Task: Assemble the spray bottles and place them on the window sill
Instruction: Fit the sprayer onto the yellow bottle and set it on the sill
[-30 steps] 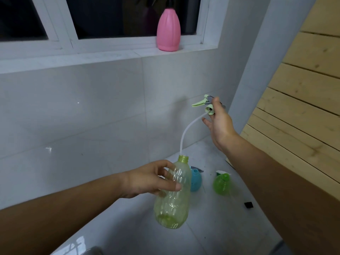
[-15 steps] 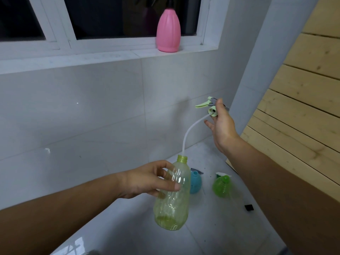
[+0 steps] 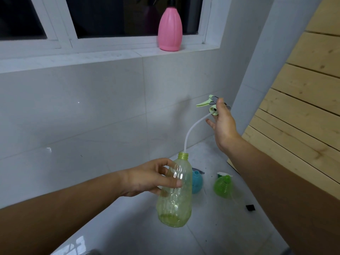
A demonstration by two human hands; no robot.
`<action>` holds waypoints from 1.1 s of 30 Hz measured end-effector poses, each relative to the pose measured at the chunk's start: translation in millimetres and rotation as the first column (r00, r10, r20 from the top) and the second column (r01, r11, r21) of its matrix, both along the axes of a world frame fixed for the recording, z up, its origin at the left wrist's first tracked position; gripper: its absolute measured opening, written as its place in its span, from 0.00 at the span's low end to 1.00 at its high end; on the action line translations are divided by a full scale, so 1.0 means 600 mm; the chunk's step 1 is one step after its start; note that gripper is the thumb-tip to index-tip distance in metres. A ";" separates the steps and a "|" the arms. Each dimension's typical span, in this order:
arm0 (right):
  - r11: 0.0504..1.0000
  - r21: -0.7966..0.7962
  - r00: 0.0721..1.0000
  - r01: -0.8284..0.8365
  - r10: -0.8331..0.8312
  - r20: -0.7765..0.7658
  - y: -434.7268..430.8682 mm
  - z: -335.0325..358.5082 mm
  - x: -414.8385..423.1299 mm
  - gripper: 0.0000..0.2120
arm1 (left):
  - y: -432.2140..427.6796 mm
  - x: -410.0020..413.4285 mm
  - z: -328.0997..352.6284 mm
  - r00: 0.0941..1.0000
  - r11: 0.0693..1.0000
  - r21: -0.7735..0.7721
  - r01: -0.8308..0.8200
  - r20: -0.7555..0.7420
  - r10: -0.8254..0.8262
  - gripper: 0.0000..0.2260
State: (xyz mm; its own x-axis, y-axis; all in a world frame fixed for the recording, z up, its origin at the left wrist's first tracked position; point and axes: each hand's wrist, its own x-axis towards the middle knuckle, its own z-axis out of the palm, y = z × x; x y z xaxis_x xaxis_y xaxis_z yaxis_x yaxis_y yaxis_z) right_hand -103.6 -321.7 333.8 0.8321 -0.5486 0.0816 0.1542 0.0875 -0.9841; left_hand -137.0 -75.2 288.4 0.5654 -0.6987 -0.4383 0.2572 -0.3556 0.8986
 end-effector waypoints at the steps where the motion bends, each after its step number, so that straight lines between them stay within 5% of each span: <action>1: 1.000 -0.005 1.000 -0.006 0.006 -0.001 0.002 0.001 -0.001 0.21 | -0.001 0.001 0.001 1.000 1.000 -0.001 -0.012 0.002 0.012 0.26; 11: 0.934 0.125 0.939 -0.334 0.341 -0.040 0.090 -0.007 -0.046 0.14 | -0.003 0.018 0.023 0.981 0.976 -0.106 -0.189 0.014 0.192 0.23; 18: 0.923 0.096 0.925 -0.372 0.377 -0.040 0.104 -0.006 -0.056 0.08 | -0.002 0.011 0.024 0.969 0.968 -0.115 -0.225 0.078 0.234 0.18; 26: 0.904 0.107 0.908 -0.414 0.418 -0.020 0.084 -0.009 -0.046 0.28 | -0.002 0.016 0.018 0.957 0.973 -0.097 -0.209 0.183 0.224 0.19; 33: 0.803 0.023 0.792 -0.596 0.592 -0.148 0.067 0.003 -0.049 0.11 | -0.004 0.018 0.015 0.950 0.968 -0.118 -0.222 0.195 0.242 0.19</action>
State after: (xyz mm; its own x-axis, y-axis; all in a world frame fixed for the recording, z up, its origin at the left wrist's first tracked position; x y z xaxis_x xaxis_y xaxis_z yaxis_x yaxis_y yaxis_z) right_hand -133.1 -281.2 335.7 0.9968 0.0580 -0.0550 -0.0602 0.0923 -0.9939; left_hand -126.2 -77.7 297.2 0.7880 -0.5695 -0.2338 0.1279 -0.2201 0.9671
